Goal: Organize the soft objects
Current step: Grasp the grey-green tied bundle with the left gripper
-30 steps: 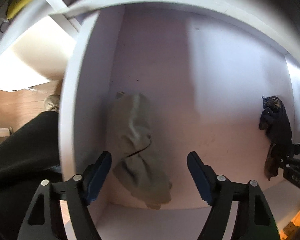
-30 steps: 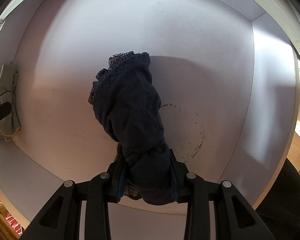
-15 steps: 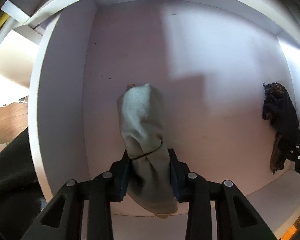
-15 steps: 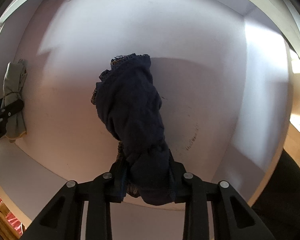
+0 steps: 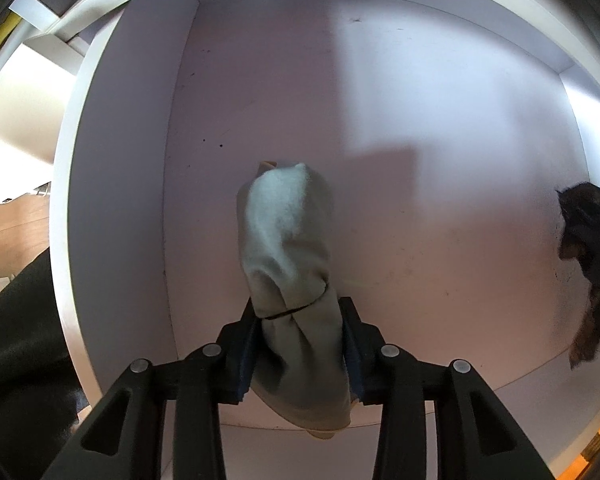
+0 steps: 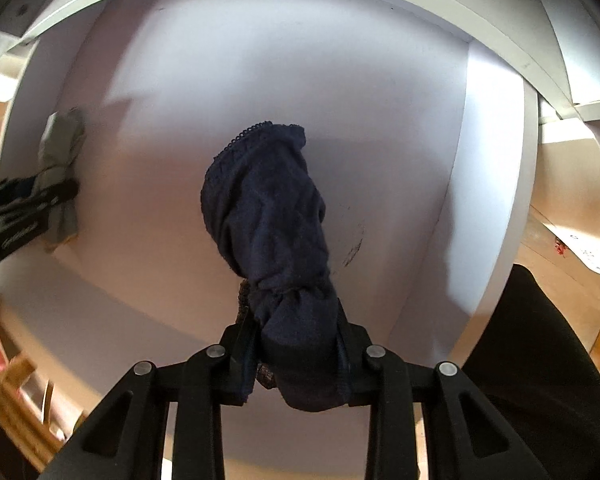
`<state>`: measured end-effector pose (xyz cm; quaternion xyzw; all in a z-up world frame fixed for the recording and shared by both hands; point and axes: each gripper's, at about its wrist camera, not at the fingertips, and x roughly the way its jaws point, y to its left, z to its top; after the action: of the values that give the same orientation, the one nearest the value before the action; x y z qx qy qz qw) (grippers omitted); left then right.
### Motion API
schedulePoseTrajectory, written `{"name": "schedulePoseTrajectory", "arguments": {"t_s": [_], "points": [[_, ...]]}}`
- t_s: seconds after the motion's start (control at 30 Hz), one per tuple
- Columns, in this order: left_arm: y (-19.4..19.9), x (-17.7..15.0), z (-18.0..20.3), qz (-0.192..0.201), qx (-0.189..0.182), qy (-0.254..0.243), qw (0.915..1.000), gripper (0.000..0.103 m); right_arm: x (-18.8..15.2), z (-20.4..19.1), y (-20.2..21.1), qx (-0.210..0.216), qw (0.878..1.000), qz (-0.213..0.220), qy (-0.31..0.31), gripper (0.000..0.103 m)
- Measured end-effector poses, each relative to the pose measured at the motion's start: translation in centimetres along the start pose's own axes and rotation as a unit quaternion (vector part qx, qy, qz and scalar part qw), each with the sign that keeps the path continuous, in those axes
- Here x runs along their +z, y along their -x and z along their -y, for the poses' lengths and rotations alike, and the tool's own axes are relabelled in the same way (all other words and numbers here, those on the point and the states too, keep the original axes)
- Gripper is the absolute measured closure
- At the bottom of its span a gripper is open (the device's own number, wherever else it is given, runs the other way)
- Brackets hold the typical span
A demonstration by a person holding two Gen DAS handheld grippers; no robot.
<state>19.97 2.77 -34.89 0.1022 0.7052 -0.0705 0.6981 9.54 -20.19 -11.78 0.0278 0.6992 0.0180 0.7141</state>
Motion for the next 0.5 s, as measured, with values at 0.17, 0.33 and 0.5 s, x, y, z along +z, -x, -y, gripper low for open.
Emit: {"name": "schedulePoseTrajectory", "arguments": {"t_s": [0.17, 0.33, 0.5], "points": [[-1.0, -0.2, -0.1, -0.001, 0.000, 0.003, 1.0000, 0.063, 0.2, 1.2, 1.9, 0.008, 1.000, -0.002, 0.024, 0.073], [-1.0, 0.2, -0.1, -0.002, 0.000, 0.008, 1.0000, 0.062, 0.7, 1.9, 5.5, 0.029, 0.999, 0.015, 0.034, 0.073], [-1.1, 0.3, 0.1, -0.001, 0.002, 0.007, 1.0000, 0.062, -1.6, 2.2, 9.0, 0.038, 0.996, 0.036, 0.071, 0.073]]}}
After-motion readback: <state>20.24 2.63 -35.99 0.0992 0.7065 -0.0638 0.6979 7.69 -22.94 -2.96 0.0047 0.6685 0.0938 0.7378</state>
